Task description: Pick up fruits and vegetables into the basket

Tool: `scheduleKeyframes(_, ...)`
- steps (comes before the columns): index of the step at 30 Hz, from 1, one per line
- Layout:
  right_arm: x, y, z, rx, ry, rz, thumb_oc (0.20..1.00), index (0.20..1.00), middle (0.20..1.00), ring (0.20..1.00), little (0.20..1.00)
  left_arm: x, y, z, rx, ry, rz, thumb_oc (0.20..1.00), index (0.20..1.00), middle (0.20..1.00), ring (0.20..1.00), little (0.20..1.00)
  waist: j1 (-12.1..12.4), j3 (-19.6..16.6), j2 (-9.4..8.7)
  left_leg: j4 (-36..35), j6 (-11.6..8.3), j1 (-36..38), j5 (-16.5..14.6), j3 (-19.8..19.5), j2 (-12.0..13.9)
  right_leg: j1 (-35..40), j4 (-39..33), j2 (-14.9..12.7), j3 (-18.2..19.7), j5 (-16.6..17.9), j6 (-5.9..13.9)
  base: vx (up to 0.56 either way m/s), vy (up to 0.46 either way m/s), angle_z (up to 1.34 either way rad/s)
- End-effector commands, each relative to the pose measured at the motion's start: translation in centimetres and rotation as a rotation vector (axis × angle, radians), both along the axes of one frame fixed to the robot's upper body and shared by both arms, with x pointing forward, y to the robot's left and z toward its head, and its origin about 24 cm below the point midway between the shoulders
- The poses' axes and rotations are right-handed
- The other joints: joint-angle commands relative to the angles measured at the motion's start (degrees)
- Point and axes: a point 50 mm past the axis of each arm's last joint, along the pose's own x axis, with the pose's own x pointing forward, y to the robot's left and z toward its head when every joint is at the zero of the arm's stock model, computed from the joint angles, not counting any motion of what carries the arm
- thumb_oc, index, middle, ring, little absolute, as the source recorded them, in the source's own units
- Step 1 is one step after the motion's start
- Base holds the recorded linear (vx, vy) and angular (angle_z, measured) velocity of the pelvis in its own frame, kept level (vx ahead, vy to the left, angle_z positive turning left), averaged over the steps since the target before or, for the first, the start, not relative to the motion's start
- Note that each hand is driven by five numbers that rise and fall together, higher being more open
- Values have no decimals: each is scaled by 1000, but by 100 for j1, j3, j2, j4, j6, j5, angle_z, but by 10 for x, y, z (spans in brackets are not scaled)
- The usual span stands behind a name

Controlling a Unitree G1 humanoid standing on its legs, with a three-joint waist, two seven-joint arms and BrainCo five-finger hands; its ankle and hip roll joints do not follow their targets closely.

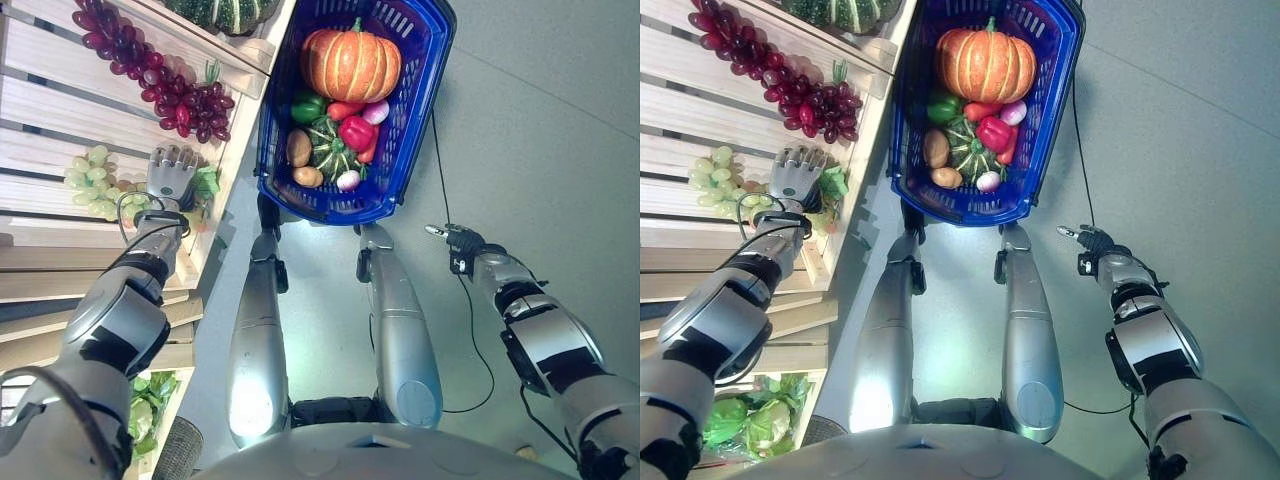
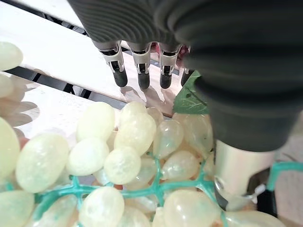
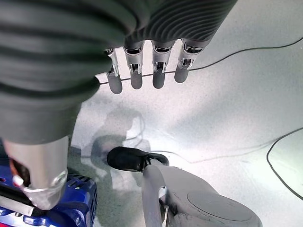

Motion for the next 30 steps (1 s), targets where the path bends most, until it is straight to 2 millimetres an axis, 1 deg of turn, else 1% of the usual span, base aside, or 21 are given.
scheduleKeyframes(1,-15,-12,-12,-15,58,-34,1000,1000,1000,1000,1000,-16,18,-23,37,142,131,1000,1000,1000,1000,1000,77,-139,-94,54,216,-287,-65,138,-411,58,94,473,-161,-279,31,0,0,0)
scheduleKeyframes(5,-14,-8,-13,-14,57,-26,1000,1000,1000,1000,1000,-17,18,-27,19,182,158,1000,1000,1000,1000,1000,72,-139,-121,38,210,-306,-58,133,-409,50,61,478,-156,-253,42,0,0,0)
scheduleKeyframes(9,-13,-6,-12,-15,57,-21,1000,1000,1000,1000,1000,-18,20,-27,-31,160,190,1000,1000,1000,1000,1000,70,-139,-137,6,211,-281,-42,135,-407,72,37,489,-153,-233,43,0,0,0)
scheduleKeyframes(11,-12,-7,-11,-15,56,-19,1000,1000,1000,1000,1000,-19,23,-25,-112,121,232,1000,1000,1000,1000,1000,74,-139,-145,-2,209,-276,-32,123,-410,81,26,492,-146,-225,43,0,0,0)
scheduleKeyframes(13,-12,-7,-11,-12,54,-21,1000,1000,1000,1000,1000,-15,22,-20,-250,34,248,1000,1000,1000,1000,1000,91,-139,-143,-18,215,-257,-28,99,-417,102,11,499,-138,-226,42,0,0,0)
scheduleKeyframes(16,-13,-8,-12,-9,51,-26,1000,1000,1000,1000,1000,-13,20,-15,-314,-34,227,1000,1000,1000,1000,1000,104,-139,-136,-34,206,-242,-7,76,-427,126,-14,496,-139,-211,44,0,0,0)
scheduleKeyframes(20,-16,-11,-13,-10,49,-43,1000,1000,1000,1000,1000,-11,18,-9,-374,-106,187,1000,1000,1000,1000,1000,122,-139,-73,-75,206,-190,0,57,-452,159,-36,485,-137,-227,38,0,0,0)
scheduleKeyframes(21,-17,-13,-13,-10,49,-50,1000,1000,1000,1000,1000,-11,18,-7,-413,-145,168,1000,1000,1000,1000,1000,137,-139,-31,-88,204,-182,10,52,-459,166,-46,469,-151,-225,36,0,0,0)
scheduleKeyframes(23,-19,-15,-14,-12,49,-58,1000,1000,1000,1000,1000,-12,18,-6,-443,-157,154,1000,1000,1000,1000,1000,157,-139,27,-115,208,-160,20,40,-472,188,-61,460,-162,-236,31,0,0,0)
scheduleKeyframes(25,-20,-16,-15,-13,48,-64,1000,1000,1000,1000,1000,-13,17,-8,-469,-166,143,1000,1000,1000,1000,1000,173,-139,74,-129,213,-141,22,21,-486,208,-69,453,-164,-244,28,0,0,0)
scheduleKeyframes(27,-23,-19,-17,-18,47,-70,1000,1000,1000,1000,1000,-16,13,-12,-499,-164,118,1000,1000,1000,1000,1000,205,-139,180,-110,223,-133,11,4,-506,225,-49,427,-177,-277,22,0,0,0)
scheduleKeyframes(28,-23,-19,-17,-18,47,-70,1000,1000,1000,1000,1000,-16,13,-12,-499,-164,118,1000,1000,1000,1000,1000,204,-139,180,-110,223,-132,11,4,-506,226,-50,427,-177,-277,22,0,0,0)
scheduleKeyframes(30,-25,-21,-17,-19,45,-76,1000,1000,1000,1000,1000,-18,10,-17,-506,-147,106,1000,1000,1000,1000,1000,230,-139,243,-98,227,-125,7,2,-514,243,-36,407,-202,-297,18,0,0,0)
